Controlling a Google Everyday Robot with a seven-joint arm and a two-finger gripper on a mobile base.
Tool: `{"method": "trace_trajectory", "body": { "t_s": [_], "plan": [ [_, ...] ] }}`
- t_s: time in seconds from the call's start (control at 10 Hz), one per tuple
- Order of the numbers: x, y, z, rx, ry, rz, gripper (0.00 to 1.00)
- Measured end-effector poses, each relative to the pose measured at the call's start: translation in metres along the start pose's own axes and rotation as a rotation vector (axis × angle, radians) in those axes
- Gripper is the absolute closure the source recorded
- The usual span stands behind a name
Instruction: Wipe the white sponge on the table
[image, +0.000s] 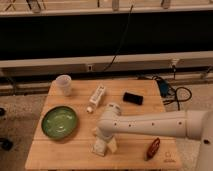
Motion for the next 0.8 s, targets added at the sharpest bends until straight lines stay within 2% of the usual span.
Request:
{"method": "trace_trajectory", "body": {
  "t_s": [0.3, 0.8],
  "plan": [
    [0.0, 0.002, -0.003, -0.007, 0.004, 0.004, 0.2],
    [0.004, 0.006, -0.02, -0.034, 0.061, 0.011, 0.2]
  ]
}}
